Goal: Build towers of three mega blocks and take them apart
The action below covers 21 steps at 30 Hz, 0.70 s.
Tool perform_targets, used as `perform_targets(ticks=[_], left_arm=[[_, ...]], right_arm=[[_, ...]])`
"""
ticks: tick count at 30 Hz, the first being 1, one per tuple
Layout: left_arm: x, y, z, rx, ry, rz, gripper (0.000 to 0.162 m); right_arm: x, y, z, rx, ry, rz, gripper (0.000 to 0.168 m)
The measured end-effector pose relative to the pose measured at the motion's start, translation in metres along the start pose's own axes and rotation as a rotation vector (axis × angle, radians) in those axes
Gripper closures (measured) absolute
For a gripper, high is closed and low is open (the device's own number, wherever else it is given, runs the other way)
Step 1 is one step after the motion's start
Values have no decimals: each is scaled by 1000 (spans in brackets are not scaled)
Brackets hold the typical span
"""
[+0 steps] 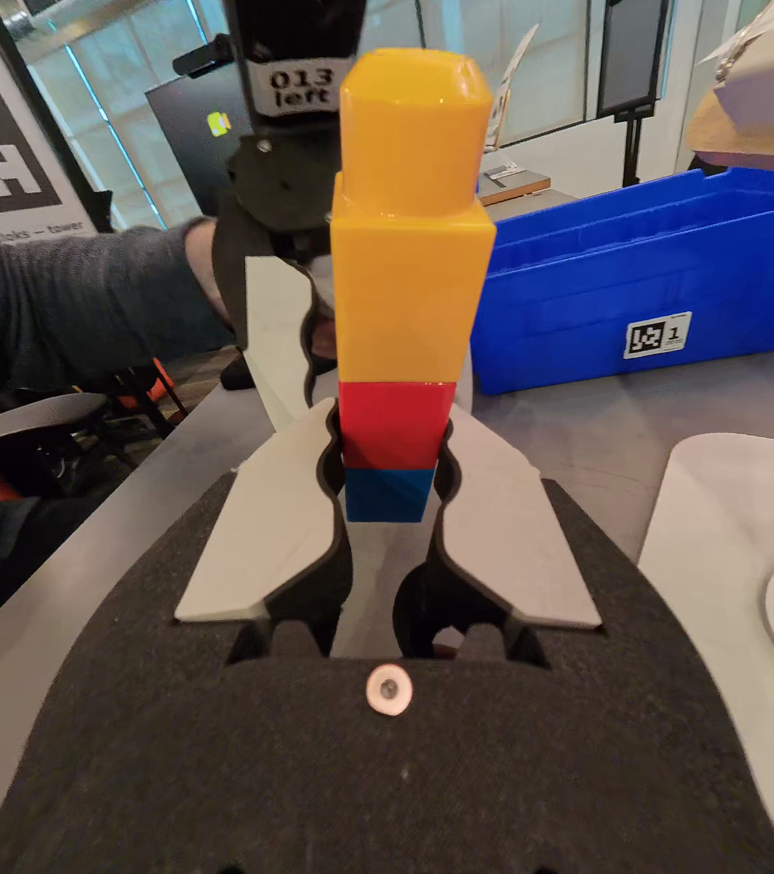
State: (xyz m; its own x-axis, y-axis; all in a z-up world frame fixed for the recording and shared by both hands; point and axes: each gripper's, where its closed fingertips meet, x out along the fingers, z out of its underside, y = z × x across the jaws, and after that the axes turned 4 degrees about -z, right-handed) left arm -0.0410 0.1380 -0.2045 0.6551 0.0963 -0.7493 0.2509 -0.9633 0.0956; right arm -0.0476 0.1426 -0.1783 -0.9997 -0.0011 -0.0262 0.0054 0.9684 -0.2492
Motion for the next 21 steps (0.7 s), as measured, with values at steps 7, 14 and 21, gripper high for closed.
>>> perform_targets(ticks=[7,14,21], left_arm=[[10,8,-10,-68,104,91,125],[11,11,-3,-99,78,100,126],[15,11,3,-94,68,86,126]], right_arm=[[-3,-3,-4,21,36,-41,133],[-17,1,-22,84,157,-85,132],[-20,1,-24,62,157,-79,132]])
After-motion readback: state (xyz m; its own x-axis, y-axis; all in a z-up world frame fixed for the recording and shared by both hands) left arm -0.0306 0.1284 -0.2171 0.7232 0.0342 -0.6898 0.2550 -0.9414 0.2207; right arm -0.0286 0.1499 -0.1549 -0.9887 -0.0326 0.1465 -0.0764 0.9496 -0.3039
